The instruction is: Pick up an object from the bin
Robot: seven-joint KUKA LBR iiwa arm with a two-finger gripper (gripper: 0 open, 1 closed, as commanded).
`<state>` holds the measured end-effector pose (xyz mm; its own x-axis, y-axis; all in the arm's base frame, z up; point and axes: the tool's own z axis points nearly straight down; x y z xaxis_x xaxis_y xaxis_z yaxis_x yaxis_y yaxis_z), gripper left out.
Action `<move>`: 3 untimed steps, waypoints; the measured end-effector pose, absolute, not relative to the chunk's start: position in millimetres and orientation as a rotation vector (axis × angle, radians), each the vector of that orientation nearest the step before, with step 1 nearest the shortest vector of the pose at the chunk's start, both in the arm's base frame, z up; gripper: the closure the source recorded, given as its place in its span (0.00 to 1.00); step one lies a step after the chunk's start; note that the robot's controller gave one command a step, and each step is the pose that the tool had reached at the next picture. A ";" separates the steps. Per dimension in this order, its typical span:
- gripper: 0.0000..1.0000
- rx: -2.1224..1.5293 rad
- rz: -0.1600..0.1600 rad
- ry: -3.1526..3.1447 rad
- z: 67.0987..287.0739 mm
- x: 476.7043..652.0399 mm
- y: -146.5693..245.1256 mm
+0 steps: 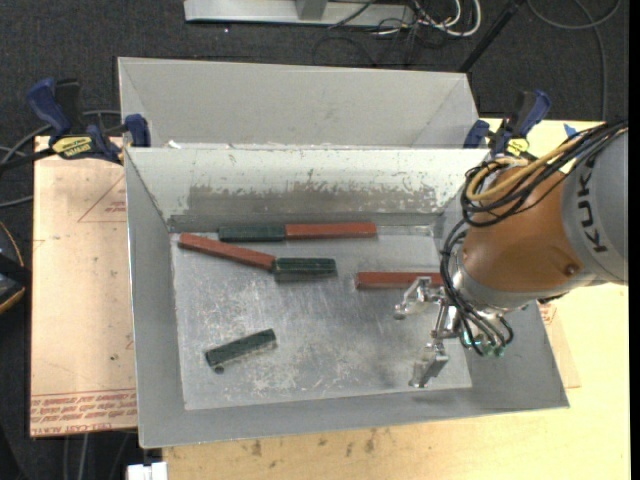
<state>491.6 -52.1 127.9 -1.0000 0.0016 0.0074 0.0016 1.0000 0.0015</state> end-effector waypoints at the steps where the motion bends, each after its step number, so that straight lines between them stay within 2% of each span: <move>1: 0.00 -0.001 -0.001 -3.141 131.0 493.5 -52.0; 2: 0.00 -0.013 -0.001 -3.145 115.0 554.4 -46.7; 3: 0.00 -0.203 -0.003 -3.136 143.2 556.4 -53.0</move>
Offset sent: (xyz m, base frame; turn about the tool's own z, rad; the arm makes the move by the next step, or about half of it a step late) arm 0.0844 0.0071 -0.0204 0.0096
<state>556.4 -53.0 143.2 -0.9917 0.1288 -0.0007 0.1288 0.9917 0.0017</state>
